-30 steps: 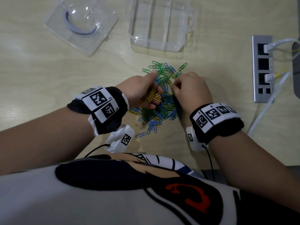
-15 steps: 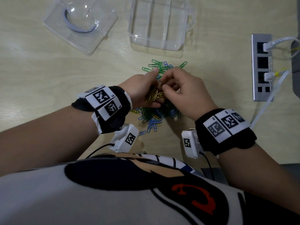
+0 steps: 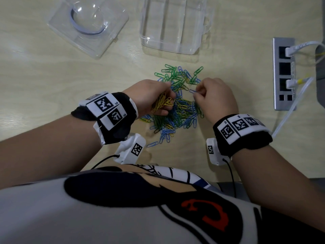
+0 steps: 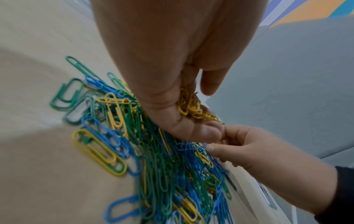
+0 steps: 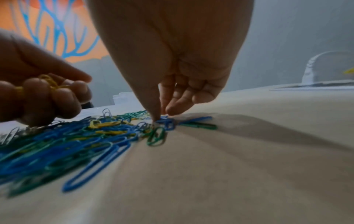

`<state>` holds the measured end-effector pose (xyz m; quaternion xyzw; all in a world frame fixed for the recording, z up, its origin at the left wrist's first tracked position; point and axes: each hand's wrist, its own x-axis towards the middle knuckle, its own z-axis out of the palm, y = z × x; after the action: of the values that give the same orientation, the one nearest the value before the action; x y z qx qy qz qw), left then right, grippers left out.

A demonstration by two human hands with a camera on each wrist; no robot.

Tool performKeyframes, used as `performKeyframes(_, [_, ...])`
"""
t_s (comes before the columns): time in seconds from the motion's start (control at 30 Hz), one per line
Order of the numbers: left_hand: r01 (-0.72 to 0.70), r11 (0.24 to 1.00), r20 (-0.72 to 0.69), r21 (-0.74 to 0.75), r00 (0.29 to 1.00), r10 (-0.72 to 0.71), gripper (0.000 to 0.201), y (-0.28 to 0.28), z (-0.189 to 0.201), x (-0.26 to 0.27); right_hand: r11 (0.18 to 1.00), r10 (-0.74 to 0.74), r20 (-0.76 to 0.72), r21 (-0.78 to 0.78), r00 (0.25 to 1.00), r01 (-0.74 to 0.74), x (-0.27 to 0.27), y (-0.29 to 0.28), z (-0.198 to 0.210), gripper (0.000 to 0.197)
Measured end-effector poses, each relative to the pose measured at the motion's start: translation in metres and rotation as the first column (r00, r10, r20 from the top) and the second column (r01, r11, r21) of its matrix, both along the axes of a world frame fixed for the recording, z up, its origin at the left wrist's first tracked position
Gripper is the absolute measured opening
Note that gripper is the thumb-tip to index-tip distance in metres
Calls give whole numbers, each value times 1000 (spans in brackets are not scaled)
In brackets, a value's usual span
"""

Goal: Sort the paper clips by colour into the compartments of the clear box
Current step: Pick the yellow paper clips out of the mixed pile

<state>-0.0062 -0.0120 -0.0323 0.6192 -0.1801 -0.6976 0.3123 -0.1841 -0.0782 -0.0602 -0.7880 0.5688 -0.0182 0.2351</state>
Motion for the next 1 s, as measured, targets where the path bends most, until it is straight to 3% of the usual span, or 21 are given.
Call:
performKeyframes(0.07, [21, 1000, 4, -21, 1000, -21, 30, 2, -1, 2, 999, 20, 45, -32, 999, -19, 3, 3, 5, 13])
performKeyframes(0.17, [39, 999, 14, -36, 999, -39, 26, 4, -3, 4, 985, 144, 101, 80, 985, -152, 7, 12, 11, 8])
performKeyframes(0.27, [46, 999, 43, -26, 998, -44, 29, 5, -3, 4, 949, 267, -15, 176, 964, -260, 7, 18, 11, 14])
performKeyframes(0.4, [42, 999, 44, 13, 998, -42, 34, 4, -2, 2, 960, 269, -64, 92, 961, -263, 5, 18, 12, 10])
performKeyframes(0.57, [34, 998, 18, 45, 999, -35, 41, 3, -1, -2, 983, 167, 159, 43, 973, -176, 9, 23, 26, 8])
performKeyframes(0.73, [-21, 999, -19, 40, 1000, 21, 29, 1, -1, -10, 968, 223, 327, 38, 918, -249, 28, 36, 34, 8])
performKeyframes(0.8, [-7, 999, -41, 54, 999, 9, 32, 1, 0, -9, 987, 114, 384, 58, 916, -148, 26, 32, 32, 7])
performKeyframes(0.9, [35, 997, -30, 76, 999, -33, 43, 1, 1, -6, 1000, 24, 243, 14, 970, -28, 17, 18, 20, 11])
performKeyframes(1.0, [23, 997, -23, 73, 1000, -22, 45, 1, 1, -1, 992, 113, -25, 54, 993, -111, 12, 12, 6, 23])
